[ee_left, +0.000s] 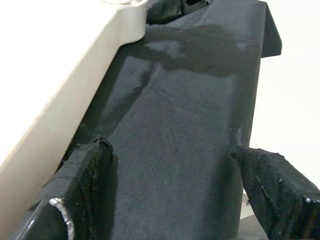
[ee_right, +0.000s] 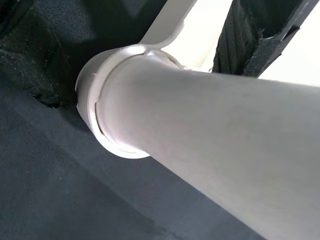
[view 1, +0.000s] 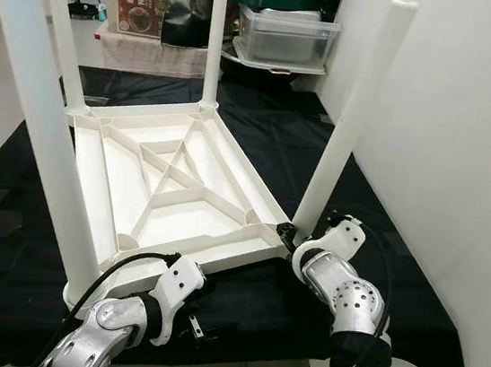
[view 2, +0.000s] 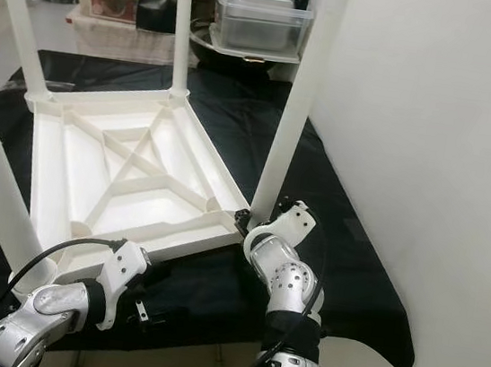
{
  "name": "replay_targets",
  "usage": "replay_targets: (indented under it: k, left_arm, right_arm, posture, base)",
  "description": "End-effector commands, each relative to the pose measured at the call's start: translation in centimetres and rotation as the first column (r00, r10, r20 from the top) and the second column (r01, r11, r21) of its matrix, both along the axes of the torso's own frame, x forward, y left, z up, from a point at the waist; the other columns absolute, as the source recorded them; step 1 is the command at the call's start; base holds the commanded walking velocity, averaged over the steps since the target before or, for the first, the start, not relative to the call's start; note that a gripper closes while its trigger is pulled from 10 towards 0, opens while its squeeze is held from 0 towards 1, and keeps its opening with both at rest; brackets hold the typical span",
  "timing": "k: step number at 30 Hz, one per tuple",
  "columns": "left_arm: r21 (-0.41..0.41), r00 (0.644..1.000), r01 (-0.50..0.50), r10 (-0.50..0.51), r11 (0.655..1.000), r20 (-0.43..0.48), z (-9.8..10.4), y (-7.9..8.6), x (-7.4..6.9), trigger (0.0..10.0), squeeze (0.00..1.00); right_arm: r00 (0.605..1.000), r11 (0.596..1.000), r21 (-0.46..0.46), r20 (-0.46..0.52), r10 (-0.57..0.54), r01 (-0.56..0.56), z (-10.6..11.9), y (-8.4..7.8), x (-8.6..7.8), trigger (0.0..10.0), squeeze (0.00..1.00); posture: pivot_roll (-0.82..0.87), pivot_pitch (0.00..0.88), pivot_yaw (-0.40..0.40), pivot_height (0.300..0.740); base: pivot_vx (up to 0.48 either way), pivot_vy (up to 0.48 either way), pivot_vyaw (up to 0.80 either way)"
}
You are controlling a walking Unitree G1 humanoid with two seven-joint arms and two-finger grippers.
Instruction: Building children table
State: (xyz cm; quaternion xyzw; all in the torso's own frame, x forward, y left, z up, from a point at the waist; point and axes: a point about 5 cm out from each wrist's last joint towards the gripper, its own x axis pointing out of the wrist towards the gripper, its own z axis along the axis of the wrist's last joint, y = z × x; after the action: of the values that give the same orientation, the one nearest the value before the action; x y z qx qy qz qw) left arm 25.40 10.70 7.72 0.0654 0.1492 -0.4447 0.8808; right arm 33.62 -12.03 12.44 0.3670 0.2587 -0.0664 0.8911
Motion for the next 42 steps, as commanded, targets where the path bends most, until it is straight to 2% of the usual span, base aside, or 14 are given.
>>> replay_targets:
  k: [1,3,6,11,13,14,16,17,20,24,30,35,40,42]
  left_arm:
    - [0.018,1.0,0.007,-0.007,1.0,0.007,-0.1,0.0,-0.1,10.0,0.0]
    - [0.019,1.0,0.003,-0.003,1.0,0.008,-0.1,0.2,-0.1,10.0,0.0]
    - [0.03,0.999,-0.032,0.032,0.999,0.018,0.1,1.2,0.3,10.0,0.0]
    - [0.059,0.995,-0.089,0.086,0.994,0.044,0.6,3.3,0.9,10.0,0.0]
    - [0.089,0.976,-0.199,0.189,0.976,0.109,1.5,5.9,2.1,10.0,0.0]
    - [0.089,0.976,-0.199,0.189,0.976,0.109,1.5,5.9,2.1,10.0,0.0]
    - [0.097,0.926,-0.351,0.33,0.931,0.182,2.7,8.7,3.6,10.0,0.0]
    - [0.097,0.926,-0.351,0.33,0.931,0.182,2.7,8.7,3.6,10.0,0.0]
    - [0.094,0.845,-0.507,0.473,0.857,0.249,4.2,12.1,4.7,10.0,0.0]
    - [0.11,0.821,-0.545,0.502,0.831,0.271,4.7,13.8,4.5,10.0,0.0]
    - [0.125,0.839,-0.52,0.478,0.845,0.26,4.3,13.6,3.8,10.0,0.0]
    - [0.101,0.828,-0.536,0.498,0.838,0.258,3.9,13.1,3.4,10.0,0.0]
    - [0.083,0.811,-0.559,0.523,0.825,0.264,3.9,13.0,3.4,10.0,0.0]
    - [0.068,0.803,-0.568,0.534,0.82,0.266,3.9,12.6,3.2,10.0,0.0]
  right_arm:
    - [0.995,0.998,-0.028,0.08,0.065,-0.062,0.4,1.0,-0.4,10.0,0.0]
    - [0.985,0.994,-0.065,0.143,0.092,-0.083,1.1,0.8,-0.4,10.0,0.0]
    - [0.938,0.969,-0.203,0.285,0.198,-0.143,2.5,0.3,-0.7,10.0,0.0]
    - [0.89,0.934,-0.305,0.351,0.291,-0.185,3.1,-0.6,-1.3,10.0,0.0]
    - [0.85,0.913,-0.349,0.395,0.348,-0.211,3.9,-1.1,-1.7,10.0,0.0]
    - [0.85,0.913,-0.349,0.395,0.348,-0.211,3.9,-1.1,-1.7,10.0,0.0]
    - [0.816,0.894,-0.39,0.427,0.39,-0.223,4.5,-1.5,-2.2,10.0,0.0]
    - [0.816,0.894,-0.39,0.427,0.39,-0.223,4.5,-1.5,-2.2,10.0,0.0]
    - [0.78,0.869,-0.436,0.449,0.436,-0.234,4.9,-1.7,-2.8,10.0,0.0]
    - [0.742,0.834,-0.481,0.449,0.498,-0.269,4.9,-1.4,-3.4,10.0,0.0]
    - [0.695,0.784,-0.542,0.438,0.57,-0.302,4.8,-1.2,-3.8,10.0,0.0]
    - [0.657,0.744,-0.603,0.441,0.612,-0.288,5.6,-2.0,-3.5,10.0,0.0]
    - [0.673,0.73,-0.632,0.422,0.607,-0.262,5.6,-2.6,-3.2,10.0,0.0]
    - [0.714,0.738,-0.633,0.403,0.573,-0.235,5.4,-2.9,-3.0,10.0,0.0]
  posture:
    - [0.1,0.0,-0.087,0.74]
    - [0.1,0.0,-0.084,0.74]
    - [0.1,0.0,-0.084,0.74]
    - [0.1,0.0,-0.084,0.74]
    - [0.11,0.0,-0.084,0.74]
    - [0.11,0.0,-0.084,0.74]
    - [0.11,0.0,-0.079,0.74]
    - [0.11,0.0,-0.079,0.74]
    - [0.12,0.0,-0.075,0.74]
    - [0.12,0.0,-0.078,0.74]
    - [0.12,0.0,-0.079,0.74]
    - [0.13,0.0,-0.09,0.74]
    - [0.13,0.0,-0.09,0.74]
    - [0.13,0.0,-0.082,0.74]
  base:
    - [0.0,0.0,0.0]
    - [0.0,0.0,0.0]
    - [0.0,0.0,0.0]
    - [0.0,0.0,0.0]
    - [0.0,0.0,0.0]
    - [0.0,0.0,0.0]
    - [0.0,0.0,0.0]
    - [0.0,0.0,0.0]
    - [0.0,0.0,0.0]
    - [0.0,0.0,0.0]
    - [0.0,0.0,0.0]
    - [0.0,0.0,0.0]
    - [0.0,0.0,0.0]
    - [0.0,0.0,0.0]
